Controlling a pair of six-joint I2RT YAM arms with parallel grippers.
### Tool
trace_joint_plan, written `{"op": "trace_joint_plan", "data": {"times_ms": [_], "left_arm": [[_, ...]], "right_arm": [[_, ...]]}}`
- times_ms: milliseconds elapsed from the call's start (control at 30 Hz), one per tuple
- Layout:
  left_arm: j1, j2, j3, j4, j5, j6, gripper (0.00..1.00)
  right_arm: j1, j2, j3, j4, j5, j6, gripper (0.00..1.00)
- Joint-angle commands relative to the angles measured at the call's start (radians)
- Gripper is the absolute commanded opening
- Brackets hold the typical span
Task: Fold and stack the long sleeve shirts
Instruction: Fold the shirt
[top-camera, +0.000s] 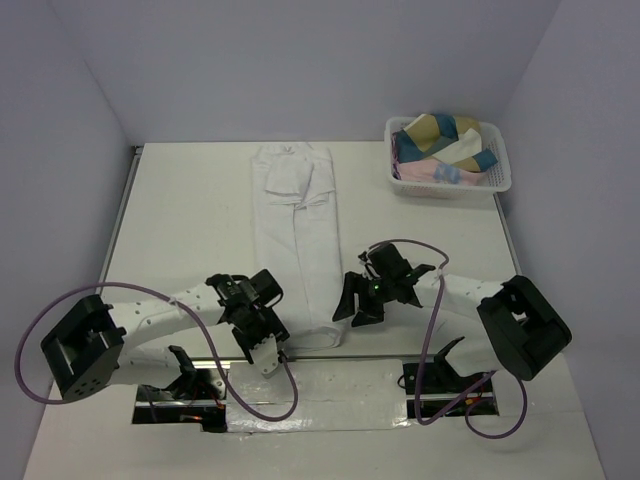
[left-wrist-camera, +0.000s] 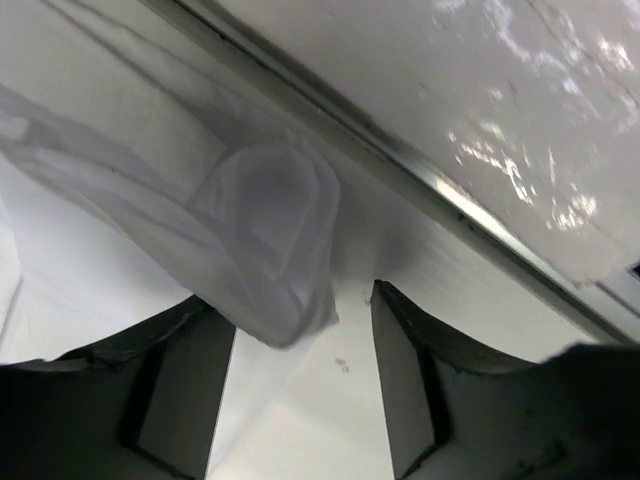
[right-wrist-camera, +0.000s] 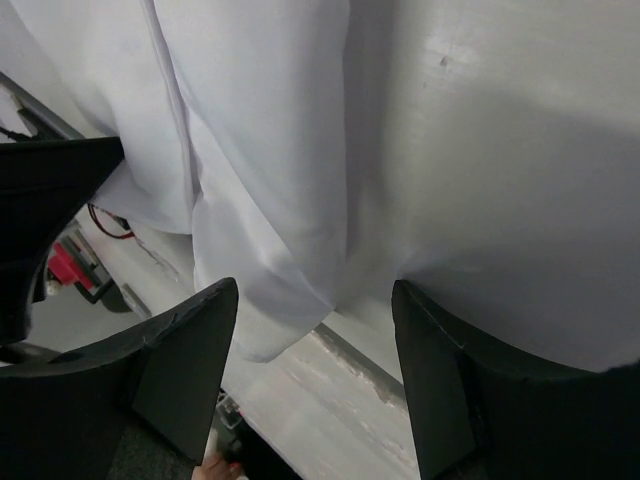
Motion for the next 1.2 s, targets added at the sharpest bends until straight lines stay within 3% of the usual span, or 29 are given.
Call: {"op": "trace_joint_plan", "data": {"times_ms": [0, 133, 233, 300, 333, 367, 400, 467, 533, 767, 1000, 1167], "left_arm": [[-0.048, 0.048, -0.005, 0.103, 0.013, -0.088, 0.66], [-0.075, 0.068, -0.002, 0.119, 0.057, -0.142, 0.60], [-0.082, 0.064, -0.037, 0.128, 0.051, -0.132, 0.49], [-0.084, 0.062, -0.047, 0.148, 0.043, -0.154, 0.41], [-0.084, 0.064, -0.044, 0.157, 0.043, -0.164, 0.32], [-0.084, 0.067, -0.039, 0.163, 0.045, -0.196, 0.26], [-0.082, 0.067, -0.024, 0.168, 0.046, -0.220, 0.12], [-0.081, 0.065, -0.004, 0.189, 0.039, -0.299, 0.00], [-0.065, 0.067, 0.047, 0.180, 0.028, -0.335, 0.00], [0.218, 0.165, 0.309, -0.054, 0.163, -0.387, 0.00], [0.462, 0.419, 0.683, -0.180, 0.272, -0.517, 0.00], [0.570, 0.568, 0.877, -0.139, 0.289, -0.618, 0.00]], "right_arm": [[0.026, 0.019, -0.037, -0.015, -0.007, 0.001, 0.71], [0.052, 0.000, -0.056, -0.019, -0.009, 0.019, 0.70], [0.065, 0.003, -0.057, 0.010, -0.034, 0.045, 0.60], [0.072, 0.018, -0.040, 0.011, -0.040, 0.041, 0.49], [0.072, 0.040, -0.032, 0.005, -0.046, 0.033, 0.34], [0.072, 0.049, -0.024, -0.001, -0.052, 0.024, 0.26], [0.072, 0.060, -0.008, -0.016, -0.066, 0.004, 0.13], [0.066, 0.061, 0.011, -0.030, -0.083, -0.015, 0.01], [0.056, 0.051, 0.058, -0.085, -0.095, -0.053, 0.00], [-0.046, 0.087, 0.310, -0.248, -0.153, -0.189, 0.00], [-0.168, 0.313, 0.615, -0.363, -0.175, -0.305, 0.00], [-0.221, 0.451, 0.900, -0.413, -0.185, -0.320, 0.00]]}}
